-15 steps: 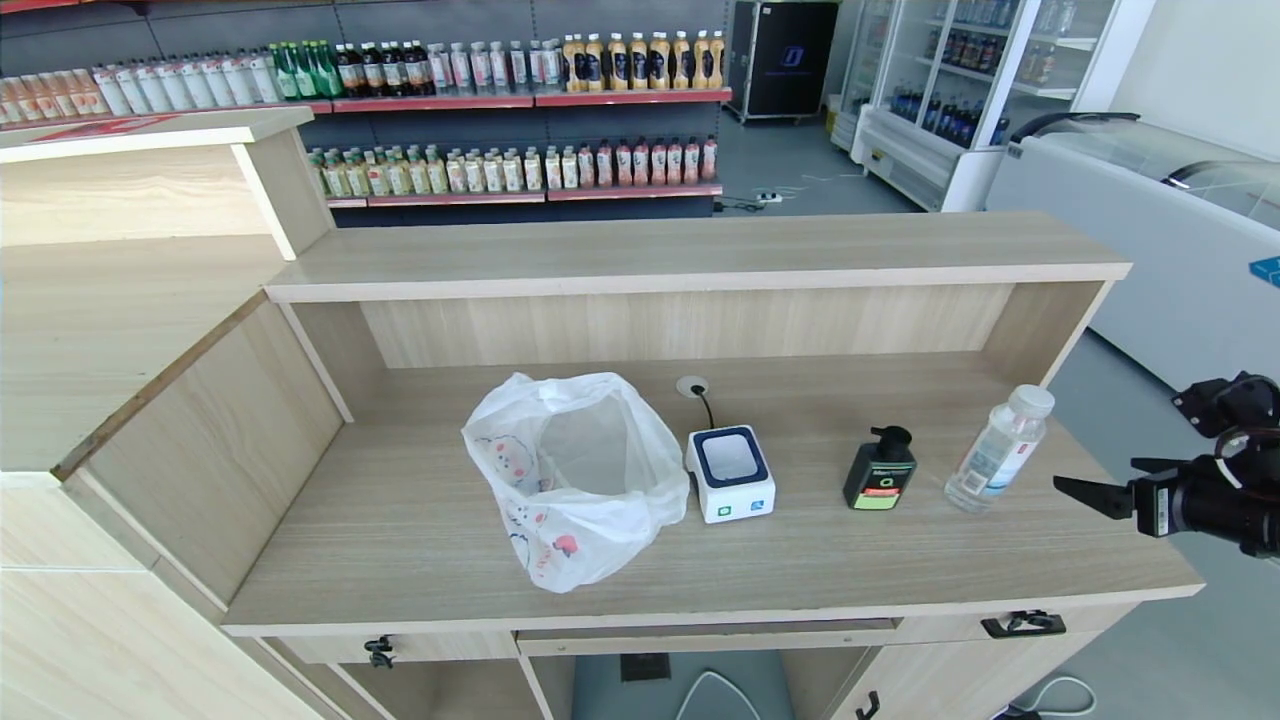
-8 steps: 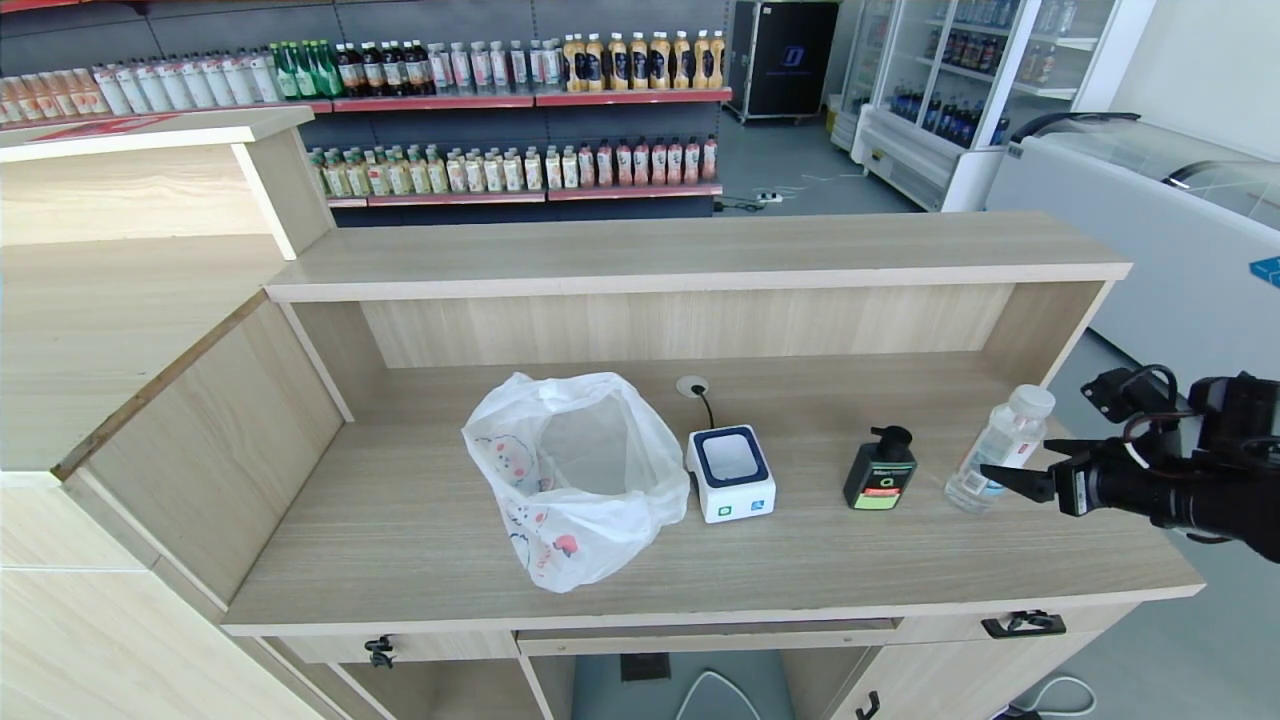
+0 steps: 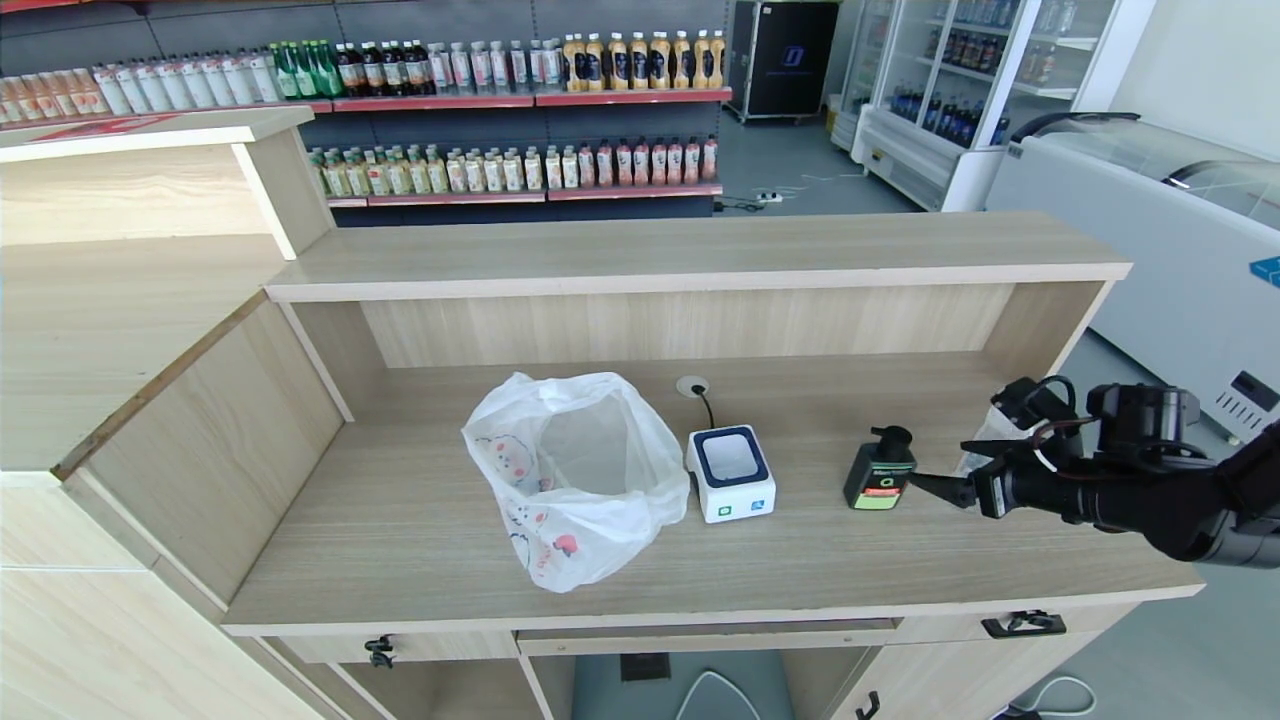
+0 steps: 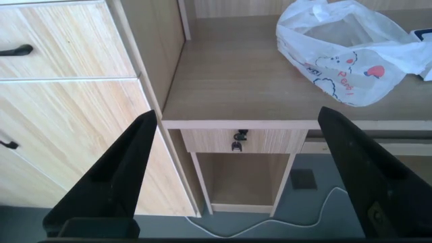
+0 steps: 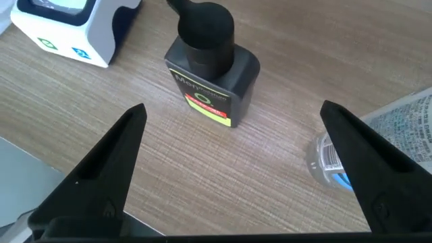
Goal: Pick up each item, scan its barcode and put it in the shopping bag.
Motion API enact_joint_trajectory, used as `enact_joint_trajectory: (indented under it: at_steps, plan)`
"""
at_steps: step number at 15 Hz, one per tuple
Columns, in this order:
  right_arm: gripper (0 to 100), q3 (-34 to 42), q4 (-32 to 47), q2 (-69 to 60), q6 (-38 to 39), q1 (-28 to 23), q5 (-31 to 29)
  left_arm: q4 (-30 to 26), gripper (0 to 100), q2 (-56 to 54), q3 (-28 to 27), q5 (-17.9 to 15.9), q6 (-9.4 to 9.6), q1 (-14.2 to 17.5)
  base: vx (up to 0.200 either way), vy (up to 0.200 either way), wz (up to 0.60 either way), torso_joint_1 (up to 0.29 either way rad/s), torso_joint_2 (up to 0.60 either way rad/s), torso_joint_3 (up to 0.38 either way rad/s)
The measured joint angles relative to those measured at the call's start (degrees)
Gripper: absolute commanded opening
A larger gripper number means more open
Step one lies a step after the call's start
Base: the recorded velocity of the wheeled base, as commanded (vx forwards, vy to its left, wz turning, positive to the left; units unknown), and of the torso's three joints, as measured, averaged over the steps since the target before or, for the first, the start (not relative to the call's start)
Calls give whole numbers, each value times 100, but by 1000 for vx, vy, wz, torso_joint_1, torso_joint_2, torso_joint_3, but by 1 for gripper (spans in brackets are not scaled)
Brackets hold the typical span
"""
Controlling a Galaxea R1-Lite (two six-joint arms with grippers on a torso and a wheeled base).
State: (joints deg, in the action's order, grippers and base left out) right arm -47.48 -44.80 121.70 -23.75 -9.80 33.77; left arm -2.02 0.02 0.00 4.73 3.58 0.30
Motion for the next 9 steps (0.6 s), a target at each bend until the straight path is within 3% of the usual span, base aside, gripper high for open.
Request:
enact_joint_trajectory:
  at_steps: [9]
  plan:
    - [100,-413,-115,625,-272,295,116,0,100,0,0,0,2,0,0,0,0,0,0,0]
